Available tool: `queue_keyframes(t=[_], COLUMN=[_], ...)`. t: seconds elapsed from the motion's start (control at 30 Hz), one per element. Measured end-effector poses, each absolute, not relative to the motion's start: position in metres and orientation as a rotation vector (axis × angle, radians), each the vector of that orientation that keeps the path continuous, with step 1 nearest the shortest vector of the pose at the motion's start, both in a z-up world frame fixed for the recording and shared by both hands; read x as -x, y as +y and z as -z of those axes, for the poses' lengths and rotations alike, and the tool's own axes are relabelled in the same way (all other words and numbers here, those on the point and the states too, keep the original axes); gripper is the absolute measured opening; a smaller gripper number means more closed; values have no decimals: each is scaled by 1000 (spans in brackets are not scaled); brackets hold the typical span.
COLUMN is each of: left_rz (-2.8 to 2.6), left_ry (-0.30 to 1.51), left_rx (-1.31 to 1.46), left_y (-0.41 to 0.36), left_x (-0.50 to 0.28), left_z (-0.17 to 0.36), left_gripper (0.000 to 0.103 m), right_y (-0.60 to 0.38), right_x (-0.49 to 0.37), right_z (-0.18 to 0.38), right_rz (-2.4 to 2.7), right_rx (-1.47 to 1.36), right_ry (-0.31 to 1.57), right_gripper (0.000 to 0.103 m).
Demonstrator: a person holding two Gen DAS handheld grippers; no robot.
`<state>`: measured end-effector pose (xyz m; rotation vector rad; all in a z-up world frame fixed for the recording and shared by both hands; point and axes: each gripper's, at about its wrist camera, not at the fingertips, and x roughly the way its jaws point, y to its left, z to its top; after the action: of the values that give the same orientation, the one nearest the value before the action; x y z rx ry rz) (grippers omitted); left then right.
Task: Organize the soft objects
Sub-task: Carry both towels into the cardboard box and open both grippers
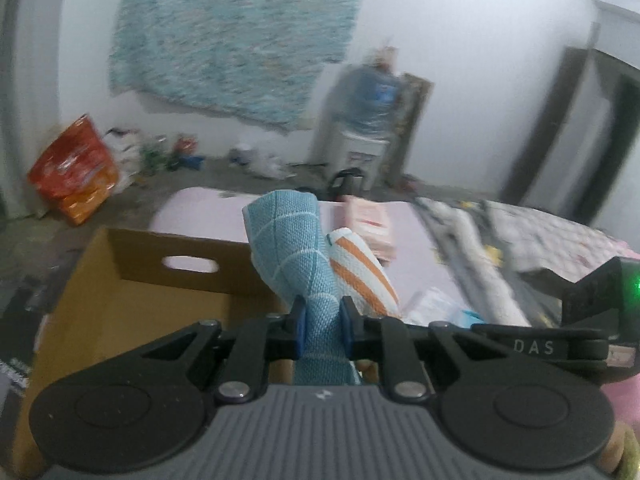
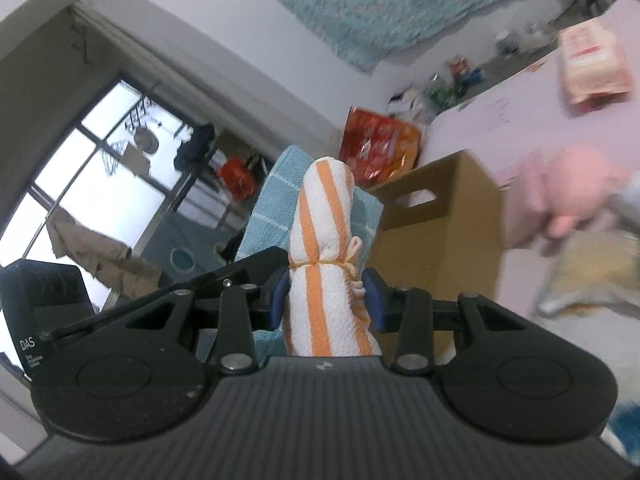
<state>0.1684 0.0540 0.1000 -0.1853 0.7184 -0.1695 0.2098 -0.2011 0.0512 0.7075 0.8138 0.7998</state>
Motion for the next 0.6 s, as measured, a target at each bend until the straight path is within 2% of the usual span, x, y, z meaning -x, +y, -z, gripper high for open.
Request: queue_keyframes(t=[0.33, 0.6], left_rz=[-14, -112], left_ry=[888, 987], left_rx=[197, 194], left_y=[149, 216], left_x=[-288, -341], left_z=[-36, 10], left_gripper=[15, 15], right_y=[-81, -2], right_x=[-331, -393], right_z=[-1, 54], right_rz=[-702, -590], right_rx=[-701, -675], right_ry=[1055, 1185], right_gripper=[38, 39])
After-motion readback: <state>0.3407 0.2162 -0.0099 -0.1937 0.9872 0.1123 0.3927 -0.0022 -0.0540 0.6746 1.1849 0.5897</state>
